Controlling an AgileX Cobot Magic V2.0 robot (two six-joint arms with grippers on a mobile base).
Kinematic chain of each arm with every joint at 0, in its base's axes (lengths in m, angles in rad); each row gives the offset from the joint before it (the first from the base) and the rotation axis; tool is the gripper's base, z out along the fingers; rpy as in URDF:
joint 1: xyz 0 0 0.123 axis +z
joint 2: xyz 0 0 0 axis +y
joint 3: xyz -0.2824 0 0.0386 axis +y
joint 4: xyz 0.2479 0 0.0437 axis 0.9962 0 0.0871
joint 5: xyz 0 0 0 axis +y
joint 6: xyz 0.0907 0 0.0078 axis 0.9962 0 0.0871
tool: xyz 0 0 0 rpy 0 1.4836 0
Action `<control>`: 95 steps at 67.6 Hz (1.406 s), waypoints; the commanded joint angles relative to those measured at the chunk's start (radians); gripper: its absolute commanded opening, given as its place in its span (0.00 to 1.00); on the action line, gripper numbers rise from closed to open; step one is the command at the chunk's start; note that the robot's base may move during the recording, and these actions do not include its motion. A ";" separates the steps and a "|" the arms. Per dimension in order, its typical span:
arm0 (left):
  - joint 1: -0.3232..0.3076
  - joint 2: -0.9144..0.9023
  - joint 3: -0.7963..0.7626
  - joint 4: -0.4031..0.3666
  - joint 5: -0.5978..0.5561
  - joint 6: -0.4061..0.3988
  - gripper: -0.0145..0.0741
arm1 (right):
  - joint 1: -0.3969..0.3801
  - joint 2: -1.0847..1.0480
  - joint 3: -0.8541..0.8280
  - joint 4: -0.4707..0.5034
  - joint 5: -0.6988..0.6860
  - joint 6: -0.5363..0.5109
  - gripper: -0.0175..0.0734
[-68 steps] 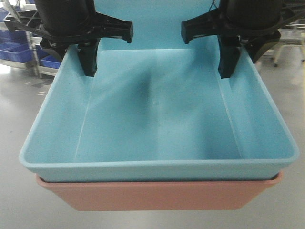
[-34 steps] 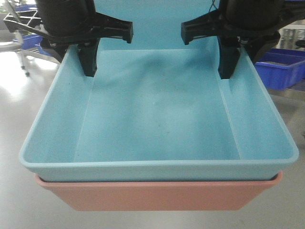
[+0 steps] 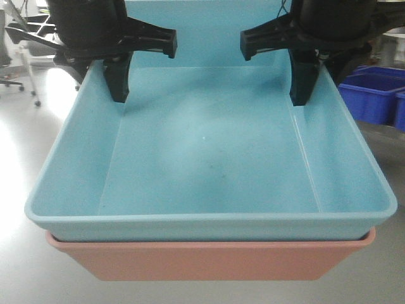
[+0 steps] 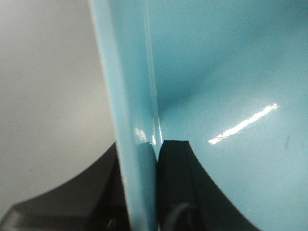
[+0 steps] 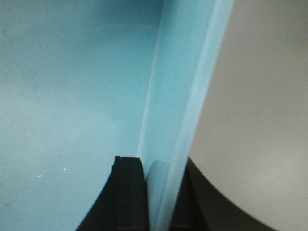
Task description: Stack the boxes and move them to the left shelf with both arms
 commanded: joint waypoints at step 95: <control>-0.051 -0.025 -0.058 -0.045 -0.240 0.005 0.16 | 0.035 -0.034 -0.049 0.042 -0.254 -0.017 0.25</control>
